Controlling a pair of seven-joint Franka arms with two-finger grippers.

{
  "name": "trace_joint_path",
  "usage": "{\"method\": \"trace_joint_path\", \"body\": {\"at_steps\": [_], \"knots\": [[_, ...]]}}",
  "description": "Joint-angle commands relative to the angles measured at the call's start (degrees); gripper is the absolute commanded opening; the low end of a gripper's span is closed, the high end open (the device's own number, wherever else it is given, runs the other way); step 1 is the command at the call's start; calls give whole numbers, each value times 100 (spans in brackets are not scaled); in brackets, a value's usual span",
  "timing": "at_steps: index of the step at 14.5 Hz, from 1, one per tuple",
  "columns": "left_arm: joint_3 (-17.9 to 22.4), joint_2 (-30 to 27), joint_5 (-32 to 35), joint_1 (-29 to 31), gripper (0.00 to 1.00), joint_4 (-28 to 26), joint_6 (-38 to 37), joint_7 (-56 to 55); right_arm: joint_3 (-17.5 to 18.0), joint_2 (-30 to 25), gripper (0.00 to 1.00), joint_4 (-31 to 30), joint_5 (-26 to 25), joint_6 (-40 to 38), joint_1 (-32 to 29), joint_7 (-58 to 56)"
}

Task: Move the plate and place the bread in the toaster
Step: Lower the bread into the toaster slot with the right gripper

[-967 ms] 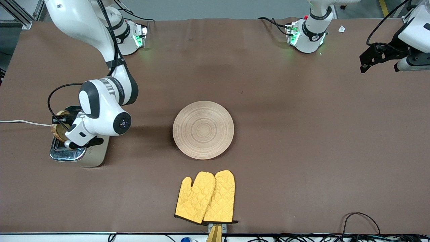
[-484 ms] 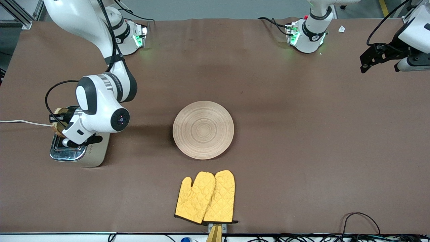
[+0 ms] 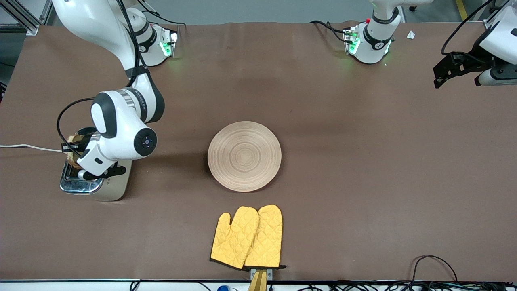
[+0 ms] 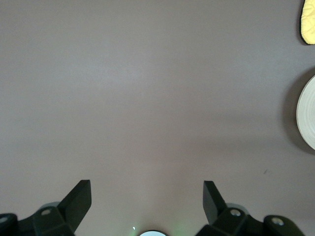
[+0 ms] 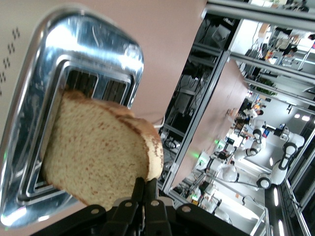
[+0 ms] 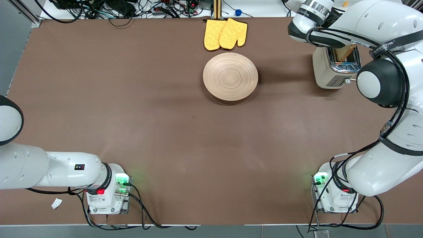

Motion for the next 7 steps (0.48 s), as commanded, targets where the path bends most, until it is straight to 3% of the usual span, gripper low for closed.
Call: {"method": "trace_joint_path", "body": {"at_steps": [1,7], "knots": [[-12,9,29,1,100,41,-26,94,34,289,0,392,-172,76,-110,86],[-12,1,20,-8,100,32,-26,173,34,677,0,692,-137,76,-216,94]]}}
